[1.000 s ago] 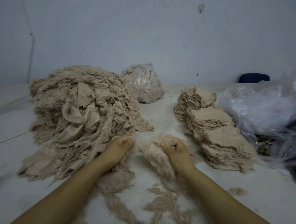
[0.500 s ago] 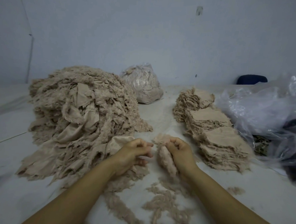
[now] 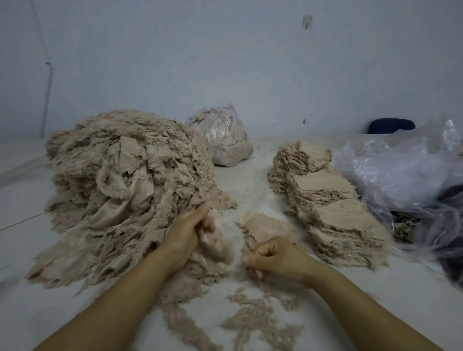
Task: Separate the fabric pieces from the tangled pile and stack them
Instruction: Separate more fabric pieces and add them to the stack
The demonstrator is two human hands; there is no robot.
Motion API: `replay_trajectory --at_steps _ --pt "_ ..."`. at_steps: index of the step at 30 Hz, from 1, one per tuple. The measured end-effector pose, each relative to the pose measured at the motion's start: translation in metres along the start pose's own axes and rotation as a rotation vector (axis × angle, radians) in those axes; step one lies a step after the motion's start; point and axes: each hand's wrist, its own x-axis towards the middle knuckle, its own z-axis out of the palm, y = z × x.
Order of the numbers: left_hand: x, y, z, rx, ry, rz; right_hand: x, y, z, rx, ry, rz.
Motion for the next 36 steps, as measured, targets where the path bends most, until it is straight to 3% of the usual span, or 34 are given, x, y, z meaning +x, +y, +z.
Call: replay_trajectory --at_steps 4,9,13,18,22,26,29,33,36 --pt "-0.005 -0.005 0.011 0.080 -0.071 0.016 0.013 -0.012 0.008 0.145 0.324 0.060" --pt "-0.005 -0.007 0.021 0.077 -0.167 0.027 0.022 -0.016 0.015 0.506 0.319 0.070" --pt "-0.001 -0.008 0.017 0.113 -0.085 0.019 0.028 -0.014 0.015 0.564 0.535 0.107" --pt "0.008 -0.011 0.013 0.055 -0.031 -0.062 0.036 -0.012 0.009 0.567 0.616 0.077" --pt "0.019 -0.011 0.014 0.232 0.009 -0.061 0.043 -0.013 0.004 0.511 0.613 0.078" --pt "0.033 -0.006 0.020 0.093 0.113 -0.095 0.047 -0.011 -0.006 0.487 0.748 0.117" --pt "0.041 -0.003 0.012 0.086 0.154 -0.087 0.044 0.000 -0.018 0.187 0.853 0.201" --pt "0.038 -0.015 -0.020 0.756 0.101 0.062 0.033 0.020 -0.014 -0.520 0.721 0.259" --pt "0.032 -0.021 -0.035 1.149 0.074 0.114 0.029 0.028 0.002 -0.709 0.659 0.154"
